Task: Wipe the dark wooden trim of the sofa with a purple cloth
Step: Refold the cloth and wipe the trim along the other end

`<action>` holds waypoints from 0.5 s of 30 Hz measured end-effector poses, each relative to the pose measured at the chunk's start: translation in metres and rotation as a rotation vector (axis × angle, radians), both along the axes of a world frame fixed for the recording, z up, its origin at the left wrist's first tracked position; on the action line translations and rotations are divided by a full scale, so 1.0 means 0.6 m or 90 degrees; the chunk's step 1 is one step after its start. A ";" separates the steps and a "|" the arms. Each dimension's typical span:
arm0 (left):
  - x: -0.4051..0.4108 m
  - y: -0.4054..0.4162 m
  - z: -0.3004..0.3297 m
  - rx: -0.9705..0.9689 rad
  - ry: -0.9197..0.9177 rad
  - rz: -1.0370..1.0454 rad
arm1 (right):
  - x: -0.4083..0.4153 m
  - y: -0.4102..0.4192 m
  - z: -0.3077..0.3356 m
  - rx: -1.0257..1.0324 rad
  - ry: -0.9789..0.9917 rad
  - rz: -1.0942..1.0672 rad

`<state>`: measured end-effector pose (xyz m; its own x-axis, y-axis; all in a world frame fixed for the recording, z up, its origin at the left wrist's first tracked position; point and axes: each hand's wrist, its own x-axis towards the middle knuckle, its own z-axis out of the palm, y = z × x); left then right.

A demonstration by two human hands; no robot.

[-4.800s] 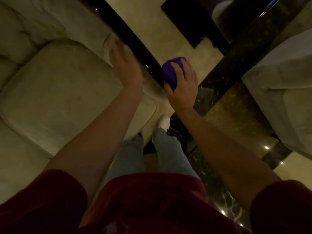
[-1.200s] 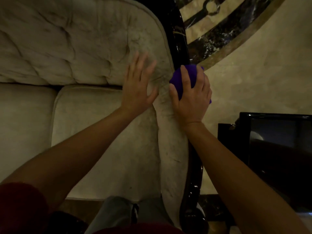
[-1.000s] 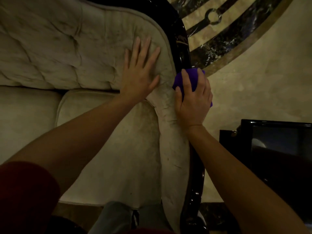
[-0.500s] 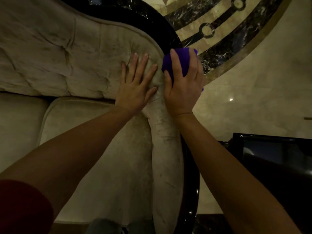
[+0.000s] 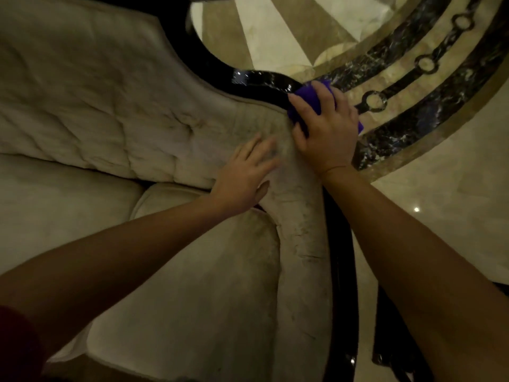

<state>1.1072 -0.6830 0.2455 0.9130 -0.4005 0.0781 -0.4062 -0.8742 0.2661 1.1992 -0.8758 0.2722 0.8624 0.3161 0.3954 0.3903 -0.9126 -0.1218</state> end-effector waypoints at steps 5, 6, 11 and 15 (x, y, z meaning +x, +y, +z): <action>0.021 0.053 0.116 -0.012 -0.097 0.072 | 0.033 0.047 0.035 0.030 0.099 -0.017; 0.032 0.065 0.139 -0.009 -0.130 0.074 | 0.036 0.057 0.039 0.030 0.104 -0.015; 0.089 0.135 0.231 0.028 -0.234 0.124 | 0.051 0.097 0.045 -0.005 0.113 -0.019; 0.139 0.210 0.252 0.114 -0.268 0.166 | 0.060 0.128 0.045 -0.048 0.125 -0.007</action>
